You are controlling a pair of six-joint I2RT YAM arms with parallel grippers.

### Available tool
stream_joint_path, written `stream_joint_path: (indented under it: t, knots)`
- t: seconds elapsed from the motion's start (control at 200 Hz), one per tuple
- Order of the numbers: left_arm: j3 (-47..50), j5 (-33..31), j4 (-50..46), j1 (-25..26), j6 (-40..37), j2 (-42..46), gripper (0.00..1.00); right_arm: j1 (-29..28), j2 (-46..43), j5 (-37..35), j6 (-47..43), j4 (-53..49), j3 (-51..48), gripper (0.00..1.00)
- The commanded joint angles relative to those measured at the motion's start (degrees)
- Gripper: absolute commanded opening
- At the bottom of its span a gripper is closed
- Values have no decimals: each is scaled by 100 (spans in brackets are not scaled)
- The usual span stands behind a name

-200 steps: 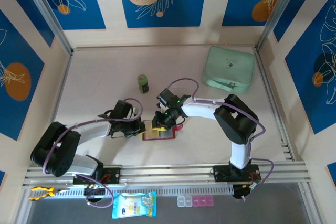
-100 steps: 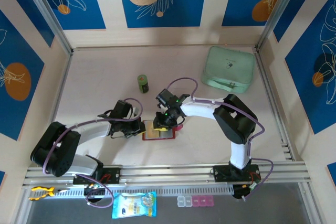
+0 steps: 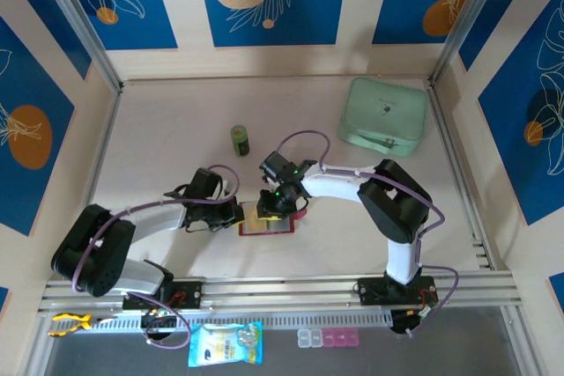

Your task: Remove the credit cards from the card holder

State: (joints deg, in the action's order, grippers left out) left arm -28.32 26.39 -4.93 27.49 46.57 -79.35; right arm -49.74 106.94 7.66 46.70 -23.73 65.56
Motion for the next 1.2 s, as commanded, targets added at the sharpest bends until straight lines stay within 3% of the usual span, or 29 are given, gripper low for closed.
stream_joint_path:
  t: [0.0,0.59,1.195]
  knots:
    - [116,27,-158,-72,-56,7,5,-40,-252,-19,-73,-14,-7,25]
    - [115,15,-205,-71,-52,54,4,-97,-322,-138,-86,-16,-24,25]
    - [100,9,-212,-76,-40,49,4,70,62,384,76,263,-154,23]
